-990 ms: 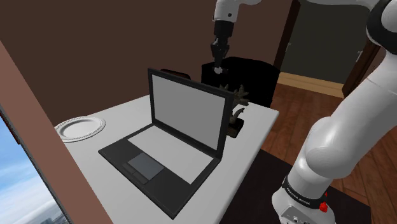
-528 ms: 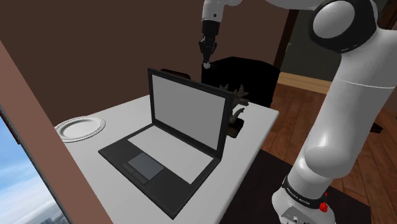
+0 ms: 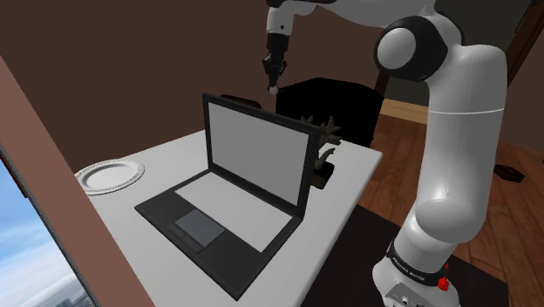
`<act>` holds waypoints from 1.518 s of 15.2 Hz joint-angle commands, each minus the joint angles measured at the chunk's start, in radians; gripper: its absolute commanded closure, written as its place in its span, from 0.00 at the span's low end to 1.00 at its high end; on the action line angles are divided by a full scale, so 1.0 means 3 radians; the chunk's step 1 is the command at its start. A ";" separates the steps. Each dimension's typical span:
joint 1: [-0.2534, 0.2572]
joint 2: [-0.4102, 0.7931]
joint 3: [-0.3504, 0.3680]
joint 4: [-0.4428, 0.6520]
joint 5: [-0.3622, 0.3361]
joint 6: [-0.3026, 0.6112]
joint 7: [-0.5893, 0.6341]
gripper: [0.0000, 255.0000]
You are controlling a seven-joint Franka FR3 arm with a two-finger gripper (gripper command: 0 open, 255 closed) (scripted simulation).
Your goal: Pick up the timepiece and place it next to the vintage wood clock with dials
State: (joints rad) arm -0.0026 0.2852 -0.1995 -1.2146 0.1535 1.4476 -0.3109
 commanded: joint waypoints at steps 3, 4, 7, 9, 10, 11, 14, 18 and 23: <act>0.0017 -0.0060 0.0001 -0.0262 -0.0014 0.0206 -0.0016 1.00; 0.0022 -0.0075 0.0002 -0.0331 -0.0017 0.0258 -0.0020 1.00; 0.0034 -0.0115 0.0004 -0.0522 -0.0025 0.0411 -0.0030 1.00; 0.0041 -0.0135 0.0005 -0.0641 -0.0029 0.0509 -0.0038 1.00; 0.0044 -0.0143 0.0006 -0.0698 -0.0030 0.0558 -0.0041 1.00; 0.0046 -0.0151 0.0006 -0.0753 -0.0031 0.0605 -0.0045 1.00; 0.0054 -0.0167 0.0008 -0.0910 -0.0033 0.0746 -0.0056 1.00; 0.0061 -0.0176 0.0011 -0.1101 -0.0031 0.0928 -0.0073 1.00; 0.0068 -0.0168 0.0015 -0.1314 -0.0024 0.1147 -0.0095 1.00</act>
State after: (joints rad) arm 0.0176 0.2355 -0.1951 -1.5934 0.1459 1.7767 -0.3372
